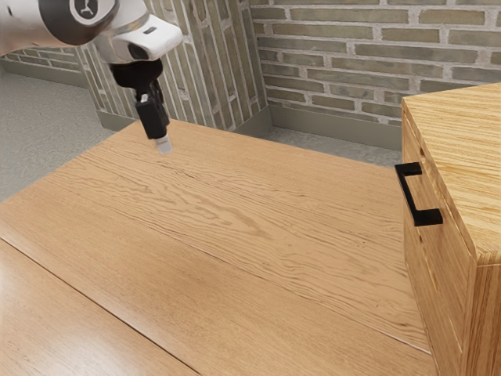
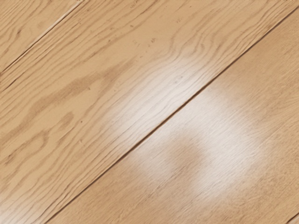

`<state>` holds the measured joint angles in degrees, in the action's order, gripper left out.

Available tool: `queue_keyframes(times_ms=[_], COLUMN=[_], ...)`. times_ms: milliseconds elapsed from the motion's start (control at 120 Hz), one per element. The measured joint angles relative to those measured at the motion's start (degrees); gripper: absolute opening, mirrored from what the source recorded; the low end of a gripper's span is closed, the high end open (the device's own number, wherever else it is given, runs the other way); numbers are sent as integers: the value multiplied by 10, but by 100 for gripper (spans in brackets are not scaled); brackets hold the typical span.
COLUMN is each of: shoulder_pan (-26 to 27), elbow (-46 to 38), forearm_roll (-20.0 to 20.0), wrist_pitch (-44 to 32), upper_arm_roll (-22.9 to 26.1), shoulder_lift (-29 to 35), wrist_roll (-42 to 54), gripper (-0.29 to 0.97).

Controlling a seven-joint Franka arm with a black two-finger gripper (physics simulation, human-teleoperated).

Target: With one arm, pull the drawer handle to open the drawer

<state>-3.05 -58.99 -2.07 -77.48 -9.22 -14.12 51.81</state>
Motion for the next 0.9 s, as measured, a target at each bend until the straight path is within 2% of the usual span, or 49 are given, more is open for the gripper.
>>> queue_keyframes(times_ms=[258, 433, 525, 592, 725, 850, 900], shoulder_pan=[6, 2, -16, 2, 51, 48, 48], elbow=[-15, -152, -230, -265, -292, -294, -291], forearm_roll=[-2, -2, 8, 11, 3, -9, -27], wrist_pitch=[-9, -12, -29, -51, -124, -176, -190], upper_arm_roll=[-1, 7, 33, 48, 72, 77, 81], shoulder_lift=[6, 133, 191, 207, 205, 194, 189], wrist_roll=[7, 50, 126, 198, 359, 484, 528], gripper=[68, 68, 68, 68, 68, 68, 68])
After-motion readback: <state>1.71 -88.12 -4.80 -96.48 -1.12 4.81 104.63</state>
